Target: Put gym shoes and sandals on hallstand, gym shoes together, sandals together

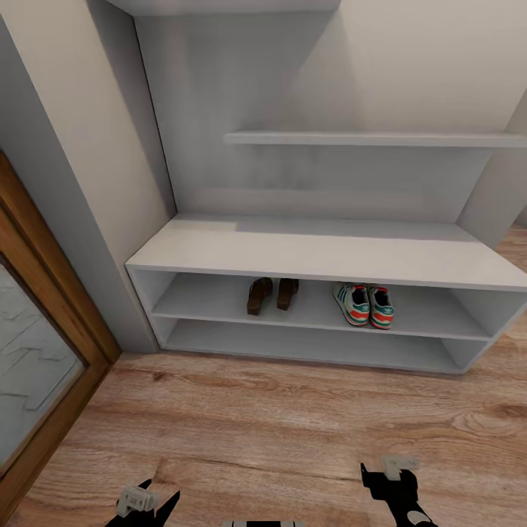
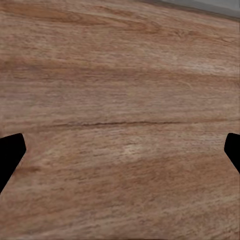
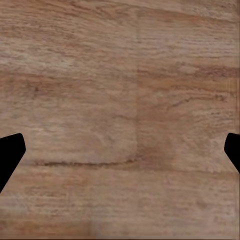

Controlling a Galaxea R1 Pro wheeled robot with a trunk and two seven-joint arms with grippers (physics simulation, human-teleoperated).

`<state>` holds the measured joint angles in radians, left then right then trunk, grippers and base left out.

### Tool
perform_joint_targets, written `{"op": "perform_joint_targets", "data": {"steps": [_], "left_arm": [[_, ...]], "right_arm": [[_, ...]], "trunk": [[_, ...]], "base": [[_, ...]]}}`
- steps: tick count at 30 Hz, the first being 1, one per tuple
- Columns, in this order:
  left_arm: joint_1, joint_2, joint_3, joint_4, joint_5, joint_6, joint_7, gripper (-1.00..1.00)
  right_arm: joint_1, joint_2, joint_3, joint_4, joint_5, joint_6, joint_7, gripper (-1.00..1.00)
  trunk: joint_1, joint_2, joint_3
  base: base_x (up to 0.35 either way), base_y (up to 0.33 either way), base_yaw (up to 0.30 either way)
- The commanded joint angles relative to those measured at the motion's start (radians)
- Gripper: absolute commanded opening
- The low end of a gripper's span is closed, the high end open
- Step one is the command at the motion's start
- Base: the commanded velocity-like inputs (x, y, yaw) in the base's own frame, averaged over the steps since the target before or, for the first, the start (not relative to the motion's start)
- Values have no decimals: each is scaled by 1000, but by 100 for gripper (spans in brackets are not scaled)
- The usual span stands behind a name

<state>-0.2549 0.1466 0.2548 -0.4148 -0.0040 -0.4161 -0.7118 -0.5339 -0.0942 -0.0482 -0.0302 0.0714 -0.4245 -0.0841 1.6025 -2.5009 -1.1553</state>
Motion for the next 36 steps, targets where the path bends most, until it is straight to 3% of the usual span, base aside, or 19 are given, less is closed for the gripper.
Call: {"op": "perform_joint_targets", "data": {"steps": [1,15,20,30,36], "left_arm": [[0,-1,6,1,0,-1,-4,100],[6,1,8,2,2,-2,6,100],[6,2,8,3,2,-1,6,100],[6,2,96,4,-1,-1,6,100],[6,0,105,10,-2,-1,6,100]], "right_arm": [[0,-2,-4,1,8,-3,-3,100],[5,-1,-4,2,5,-2,-5,100],[8,0,-4,2,5,-2,-5,100],[15,7,-4,3,5,-1,-5,100],[22,9,-4,3,7,-1,-5,100]], "trunk": [[0,0,-1],[0,0,-1],[-2,1,19],[-41,71,50],[-64,113,69]], "base": [[0,0,0],[0,0,0],[0,0,0],[0,0,0],[0,0,0]]}}
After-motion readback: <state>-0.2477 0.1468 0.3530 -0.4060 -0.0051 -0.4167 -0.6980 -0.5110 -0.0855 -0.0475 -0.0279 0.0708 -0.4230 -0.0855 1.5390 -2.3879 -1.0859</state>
